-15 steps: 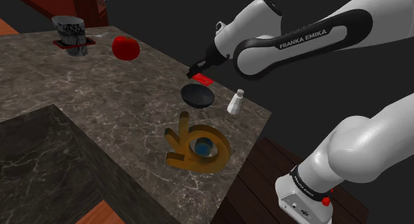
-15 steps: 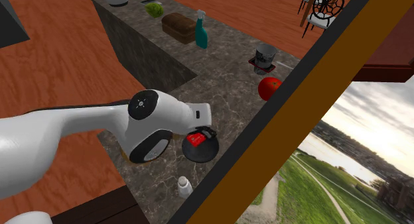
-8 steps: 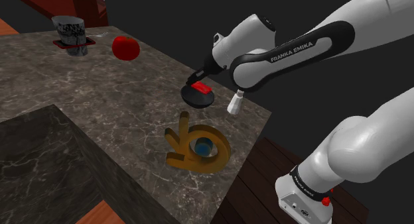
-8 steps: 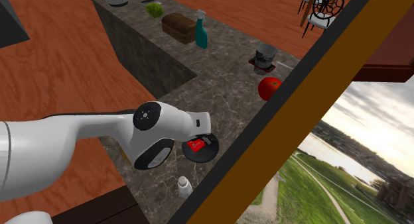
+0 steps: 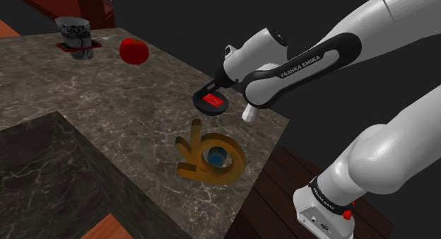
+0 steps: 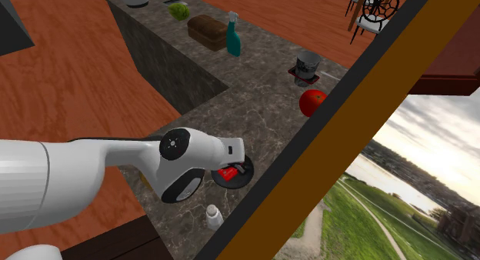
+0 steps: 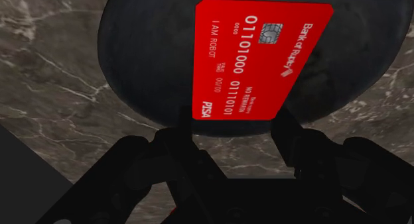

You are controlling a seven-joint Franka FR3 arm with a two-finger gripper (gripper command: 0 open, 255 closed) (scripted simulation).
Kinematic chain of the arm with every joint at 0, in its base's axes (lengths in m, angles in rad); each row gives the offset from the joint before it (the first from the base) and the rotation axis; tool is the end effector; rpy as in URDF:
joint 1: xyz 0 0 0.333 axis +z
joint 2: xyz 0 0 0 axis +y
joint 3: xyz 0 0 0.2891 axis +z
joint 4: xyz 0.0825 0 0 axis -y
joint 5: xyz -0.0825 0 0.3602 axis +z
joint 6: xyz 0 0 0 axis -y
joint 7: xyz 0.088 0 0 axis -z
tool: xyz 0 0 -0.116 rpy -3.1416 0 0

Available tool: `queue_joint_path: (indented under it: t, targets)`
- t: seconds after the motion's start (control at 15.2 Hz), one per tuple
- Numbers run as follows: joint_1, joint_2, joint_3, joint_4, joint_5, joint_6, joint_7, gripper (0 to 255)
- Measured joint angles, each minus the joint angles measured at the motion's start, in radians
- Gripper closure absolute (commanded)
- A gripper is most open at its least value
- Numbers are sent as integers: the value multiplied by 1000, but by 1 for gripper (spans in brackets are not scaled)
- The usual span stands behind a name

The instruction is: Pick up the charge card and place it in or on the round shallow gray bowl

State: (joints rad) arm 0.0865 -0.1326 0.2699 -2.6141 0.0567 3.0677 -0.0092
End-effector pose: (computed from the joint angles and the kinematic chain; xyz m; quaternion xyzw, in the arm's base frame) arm 0.4395 0.1582 0.3464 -0.9458 -0.1520 -0.2839 0.0426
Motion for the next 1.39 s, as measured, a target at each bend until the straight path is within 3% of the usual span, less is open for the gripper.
queue_joint_path:
  t: [0.26, 0.33, 0.73, 0.99, 1.39]
  targets:
    - [0, 1, 0, -1, 0, 3, 0, 255]
    - [0, 1, 0, -1, 0, 3, 0, 0]
    - [0, 1, 0, -1, 0, 3, 0, 0]
    - [57, -141, -47, -47, 72, -93, -54, 0]
    - [65, -174, -53, -49, 80, -124, -57, 0]
